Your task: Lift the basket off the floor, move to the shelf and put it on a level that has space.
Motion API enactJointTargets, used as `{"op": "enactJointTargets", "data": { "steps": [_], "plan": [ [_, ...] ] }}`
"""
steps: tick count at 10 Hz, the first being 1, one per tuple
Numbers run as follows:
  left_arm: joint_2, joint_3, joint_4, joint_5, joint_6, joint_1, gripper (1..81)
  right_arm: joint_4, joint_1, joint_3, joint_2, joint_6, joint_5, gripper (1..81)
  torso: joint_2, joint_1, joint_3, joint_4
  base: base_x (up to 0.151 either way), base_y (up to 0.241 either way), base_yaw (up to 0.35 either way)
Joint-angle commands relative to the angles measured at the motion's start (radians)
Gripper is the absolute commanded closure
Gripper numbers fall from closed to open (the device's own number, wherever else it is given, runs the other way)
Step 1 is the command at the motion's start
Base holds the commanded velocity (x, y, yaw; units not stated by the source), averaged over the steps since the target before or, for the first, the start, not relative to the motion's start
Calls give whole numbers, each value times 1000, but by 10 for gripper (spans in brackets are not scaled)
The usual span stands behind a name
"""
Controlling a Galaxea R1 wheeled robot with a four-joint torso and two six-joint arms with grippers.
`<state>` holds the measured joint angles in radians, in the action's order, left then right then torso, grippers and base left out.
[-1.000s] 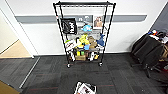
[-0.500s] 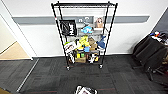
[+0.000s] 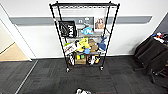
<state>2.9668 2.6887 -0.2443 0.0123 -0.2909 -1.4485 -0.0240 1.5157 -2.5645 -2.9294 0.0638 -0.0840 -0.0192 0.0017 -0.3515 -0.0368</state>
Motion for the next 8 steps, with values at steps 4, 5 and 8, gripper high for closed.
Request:
{"op": "enactJointTargets", "data": {
  "steps": [4,5,8],
  "plan": [
    [-14,-4,-13,83,2,4,10,-2,-5,15,8,-2,70,10,0,0,0,0,19,0,0],
    [-21,-10,-15,83,4,12,10,-4,-8,27,13,-2,70,10,0,0,0,0,0,0,0],
    [-89,-104,-50,94,6,39,10,-4,-21,145,86,10,70,10,0,0,0,0,0,0,0]
  ]
}}
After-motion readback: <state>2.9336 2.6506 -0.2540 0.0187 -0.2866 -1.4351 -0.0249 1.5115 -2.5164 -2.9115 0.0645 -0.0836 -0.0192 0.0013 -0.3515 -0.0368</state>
